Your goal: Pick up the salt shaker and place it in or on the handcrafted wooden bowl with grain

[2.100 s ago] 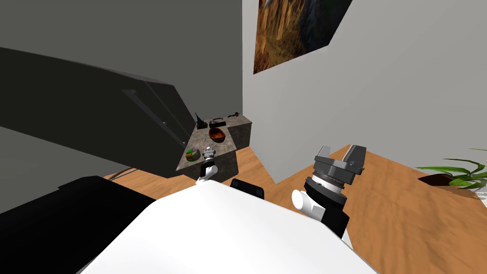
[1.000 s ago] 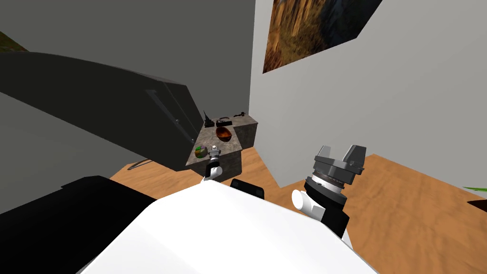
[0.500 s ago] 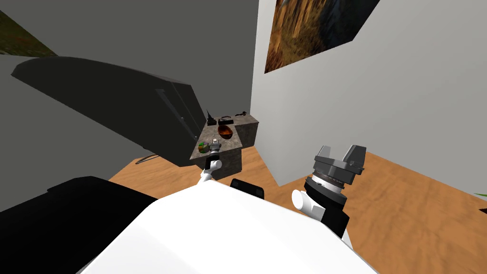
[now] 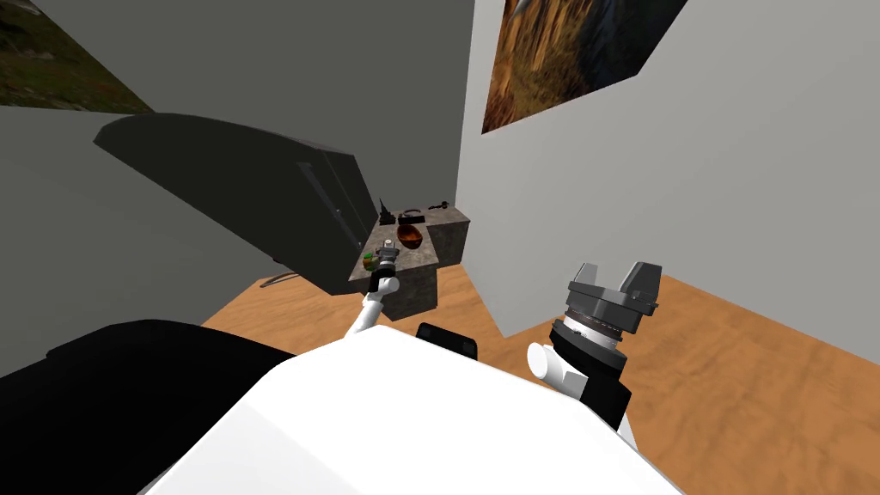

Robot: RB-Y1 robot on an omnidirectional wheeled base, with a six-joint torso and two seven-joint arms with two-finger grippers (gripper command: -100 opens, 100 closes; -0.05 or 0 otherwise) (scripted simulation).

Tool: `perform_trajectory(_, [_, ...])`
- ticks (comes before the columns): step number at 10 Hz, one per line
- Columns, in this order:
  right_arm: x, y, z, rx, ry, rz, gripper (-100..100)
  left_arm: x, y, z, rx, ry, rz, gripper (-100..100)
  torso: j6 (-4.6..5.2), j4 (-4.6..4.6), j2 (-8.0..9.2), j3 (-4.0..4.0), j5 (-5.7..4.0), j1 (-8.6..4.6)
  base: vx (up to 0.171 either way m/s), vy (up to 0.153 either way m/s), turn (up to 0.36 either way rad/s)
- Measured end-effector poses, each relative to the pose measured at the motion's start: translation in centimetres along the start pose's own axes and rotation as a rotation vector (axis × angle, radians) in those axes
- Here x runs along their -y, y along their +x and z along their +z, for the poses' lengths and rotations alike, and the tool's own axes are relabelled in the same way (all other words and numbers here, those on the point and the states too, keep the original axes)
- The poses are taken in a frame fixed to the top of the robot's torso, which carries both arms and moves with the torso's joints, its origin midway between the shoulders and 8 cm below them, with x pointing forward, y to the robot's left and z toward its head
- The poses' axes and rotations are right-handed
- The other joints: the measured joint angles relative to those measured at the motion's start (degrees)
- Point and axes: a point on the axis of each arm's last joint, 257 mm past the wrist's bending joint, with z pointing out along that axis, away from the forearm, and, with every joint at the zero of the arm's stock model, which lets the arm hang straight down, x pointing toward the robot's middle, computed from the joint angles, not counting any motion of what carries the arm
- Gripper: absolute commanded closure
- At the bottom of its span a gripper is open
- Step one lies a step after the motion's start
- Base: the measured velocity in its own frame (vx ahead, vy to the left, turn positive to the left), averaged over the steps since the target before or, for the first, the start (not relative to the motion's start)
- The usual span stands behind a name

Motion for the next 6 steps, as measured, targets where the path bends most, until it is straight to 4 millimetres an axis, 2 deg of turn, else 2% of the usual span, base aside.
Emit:
perform_trajectory(3, [0.0,0.0,0.0,0.000,0.000,0.000,0,1.3,2.1,2.9,-0.025,0.002,0.020,100,-0.02,-0.03,-0.12,-0.07,0.02,0.04,0.021,-0.045,0.090])
perform_trajectory(6, [0.0,0.0,0.0,0.000,0.000,0.000,0,1.8,3.4,4.8,-0.029,0.001,0.028,100,0.02,-0.07,-0.21,-0.14,0.06,0.11,0.030,-0.030,0.056])
